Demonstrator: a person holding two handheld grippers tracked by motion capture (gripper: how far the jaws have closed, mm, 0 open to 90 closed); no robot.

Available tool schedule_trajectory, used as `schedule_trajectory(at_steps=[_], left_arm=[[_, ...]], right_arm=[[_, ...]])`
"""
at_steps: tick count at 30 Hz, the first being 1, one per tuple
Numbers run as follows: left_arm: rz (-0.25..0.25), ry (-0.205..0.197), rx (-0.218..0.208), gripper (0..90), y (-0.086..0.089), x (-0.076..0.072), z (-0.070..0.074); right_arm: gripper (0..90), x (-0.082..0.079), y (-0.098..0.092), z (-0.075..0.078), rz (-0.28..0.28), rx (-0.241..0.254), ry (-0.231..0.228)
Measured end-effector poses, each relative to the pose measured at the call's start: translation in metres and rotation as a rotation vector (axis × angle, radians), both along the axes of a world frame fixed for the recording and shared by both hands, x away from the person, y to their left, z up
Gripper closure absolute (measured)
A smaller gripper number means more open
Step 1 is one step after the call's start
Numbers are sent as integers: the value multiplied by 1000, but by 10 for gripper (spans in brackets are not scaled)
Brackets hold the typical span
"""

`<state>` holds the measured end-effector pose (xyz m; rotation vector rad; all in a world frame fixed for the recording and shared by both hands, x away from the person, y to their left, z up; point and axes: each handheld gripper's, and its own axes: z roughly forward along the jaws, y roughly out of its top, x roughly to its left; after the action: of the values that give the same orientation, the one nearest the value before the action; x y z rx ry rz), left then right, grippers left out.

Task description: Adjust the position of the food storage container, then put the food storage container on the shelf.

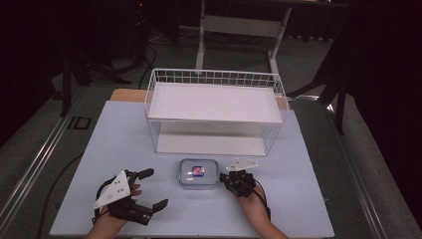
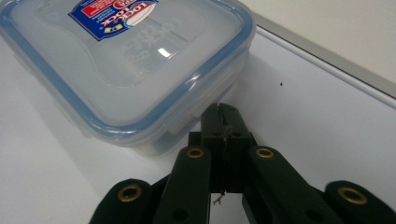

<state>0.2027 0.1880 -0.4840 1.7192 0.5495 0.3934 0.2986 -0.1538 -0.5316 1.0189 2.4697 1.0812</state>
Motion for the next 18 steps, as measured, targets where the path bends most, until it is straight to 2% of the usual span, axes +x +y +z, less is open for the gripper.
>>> schedule_trajectory(at_steps=[3,6,10,12,18], left_arm=[[1,2,-3,28,1,0,0],[1,6,-4,28,1,0,0],[1,12,-2,28,0,1,-1],[1,14,2,28,-1,1,-2],[2,28,27,28,-3,3,-3]], right_arm=[[900,1,0,1,0,4,-3],[891,0,-6,6,-12,-6,-30],[793,-8,-21,16,-24,13,-57],[760,-15,-28,24,-21,38,-74],[370,-35,-39,49,-8,119,-153]])
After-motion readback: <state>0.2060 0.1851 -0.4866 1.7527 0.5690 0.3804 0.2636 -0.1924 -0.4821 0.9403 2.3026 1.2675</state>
